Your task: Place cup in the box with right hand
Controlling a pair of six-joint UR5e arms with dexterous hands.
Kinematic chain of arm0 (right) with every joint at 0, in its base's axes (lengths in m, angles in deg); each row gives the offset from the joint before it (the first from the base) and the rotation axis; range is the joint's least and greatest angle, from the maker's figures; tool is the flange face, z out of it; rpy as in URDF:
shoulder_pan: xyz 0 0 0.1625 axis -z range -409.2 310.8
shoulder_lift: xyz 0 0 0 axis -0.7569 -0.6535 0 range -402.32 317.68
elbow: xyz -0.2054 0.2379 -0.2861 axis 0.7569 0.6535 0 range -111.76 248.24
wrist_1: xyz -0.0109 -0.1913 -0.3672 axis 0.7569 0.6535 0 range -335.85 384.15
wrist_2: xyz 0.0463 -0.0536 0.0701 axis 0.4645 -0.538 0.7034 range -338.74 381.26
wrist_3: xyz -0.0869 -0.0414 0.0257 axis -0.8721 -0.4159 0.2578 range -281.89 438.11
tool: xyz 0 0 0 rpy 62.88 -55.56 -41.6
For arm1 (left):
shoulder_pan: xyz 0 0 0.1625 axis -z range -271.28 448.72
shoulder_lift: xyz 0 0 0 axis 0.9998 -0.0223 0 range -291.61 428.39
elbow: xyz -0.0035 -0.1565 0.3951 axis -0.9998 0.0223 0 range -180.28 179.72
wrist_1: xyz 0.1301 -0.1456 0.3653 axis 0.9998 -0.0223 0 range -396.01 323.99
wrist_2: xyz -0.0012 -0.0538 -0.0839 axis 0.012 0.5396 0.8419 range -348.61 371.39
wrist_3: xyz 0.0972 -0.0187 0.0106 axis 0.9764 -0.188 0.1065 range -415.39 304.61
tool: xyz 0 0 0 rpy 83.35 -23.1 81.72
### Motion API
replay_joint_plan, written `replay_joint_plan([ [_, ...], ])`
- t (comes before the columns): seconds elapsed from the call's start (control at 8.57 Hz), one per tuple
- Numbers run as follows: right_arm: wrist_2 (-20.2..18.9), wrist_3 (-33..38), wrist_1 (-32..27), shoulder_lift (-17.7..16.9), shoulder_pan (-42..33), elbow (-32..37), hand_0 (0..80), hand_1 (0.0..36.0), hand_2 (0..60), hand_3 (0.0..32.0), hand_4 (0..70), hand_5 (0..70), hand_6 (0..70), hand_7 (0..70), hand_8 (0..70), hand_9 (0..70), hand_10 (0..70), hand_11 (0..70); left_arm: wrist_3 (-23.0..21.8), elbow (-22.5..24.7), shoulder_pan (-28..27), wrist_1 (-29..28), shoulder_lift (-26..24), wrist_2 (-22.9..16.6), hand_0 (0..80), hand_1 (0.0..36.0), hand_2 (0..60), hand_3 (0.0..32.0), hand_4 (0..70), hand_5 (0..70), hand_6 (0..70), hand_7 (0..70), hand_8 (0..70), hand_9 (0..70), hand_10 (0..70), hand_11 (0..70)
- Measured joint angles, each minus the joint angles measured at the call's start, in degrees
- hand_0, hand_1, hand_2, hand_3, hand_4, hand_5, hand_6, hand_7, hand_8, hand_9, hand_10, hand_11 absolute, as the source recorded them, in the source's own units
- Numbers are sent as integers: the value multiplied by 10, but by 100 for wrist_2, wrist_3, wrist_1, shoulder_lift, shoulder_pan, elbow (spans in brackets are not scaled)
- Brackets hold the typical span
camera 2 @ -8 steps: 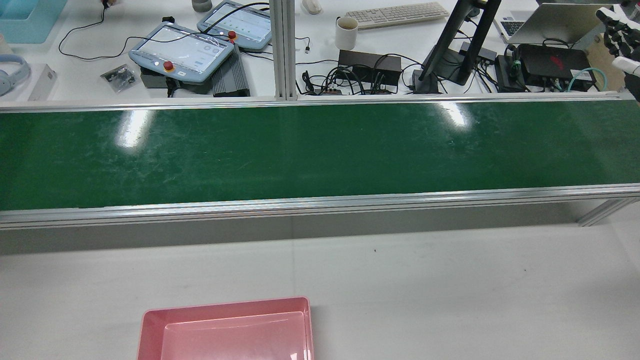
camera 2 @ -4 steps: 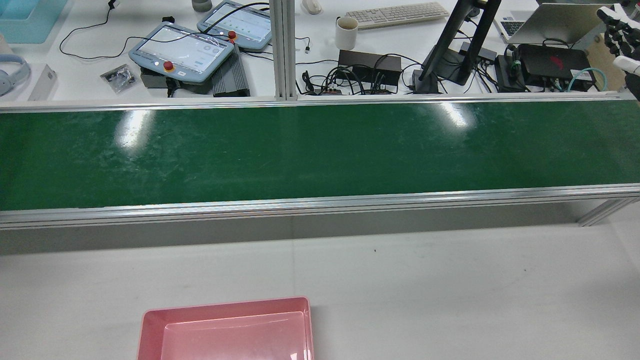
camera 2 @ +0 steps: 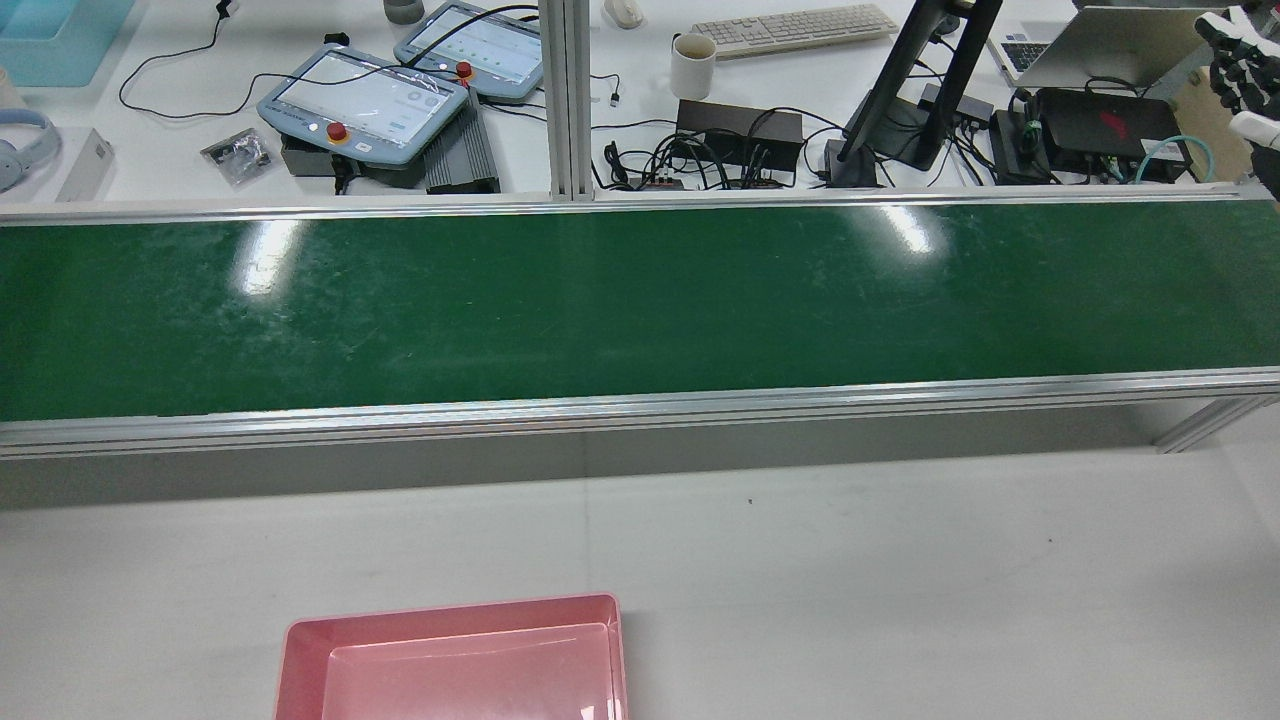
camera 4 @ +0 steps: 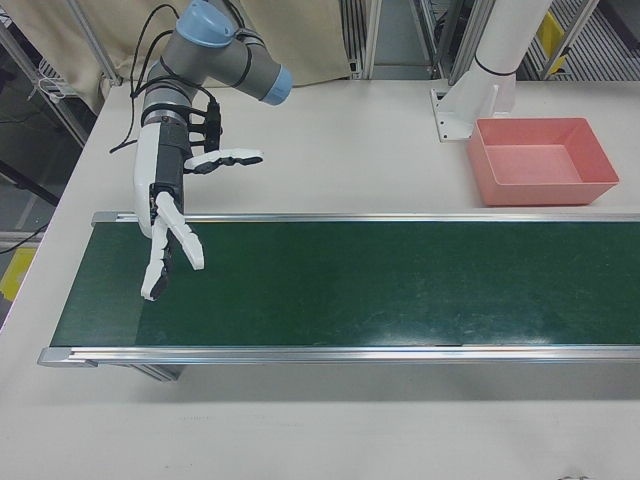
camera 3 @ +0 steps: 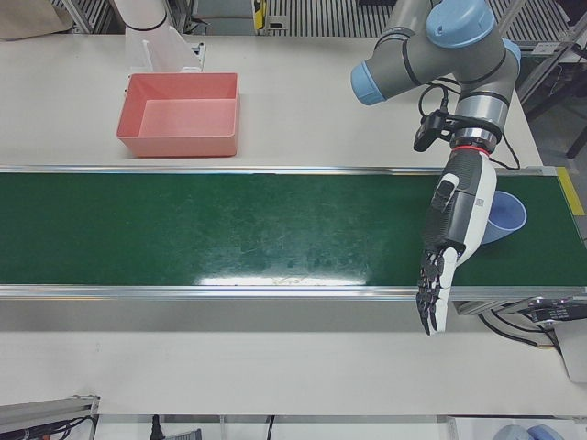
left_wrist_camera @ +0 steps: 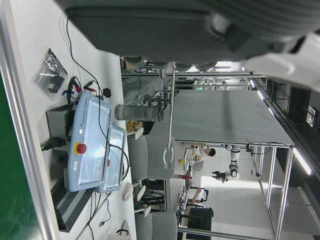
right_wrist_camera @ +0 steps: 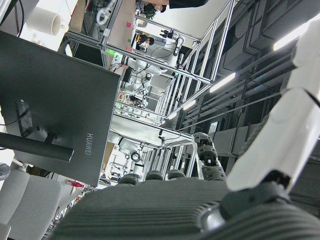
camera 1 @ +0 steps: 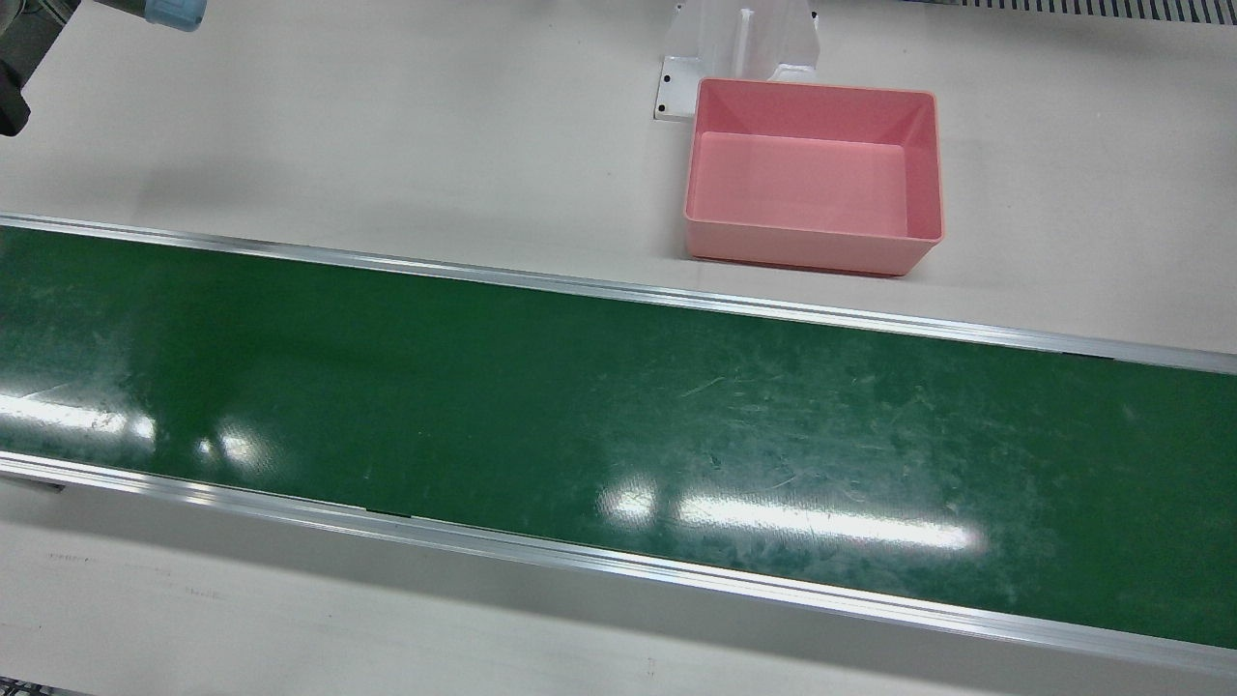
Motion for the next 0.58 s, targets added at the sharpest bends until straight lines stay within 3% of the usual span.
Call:
replay_joint_plan([
  [0.58,0,2,0,-6,5,2,390,109,133,0,0,18,6,6,0,0,0,0,0,0,0,0,0,0,0,0,0,0,0,0,0,0,0,0,0,0],
])
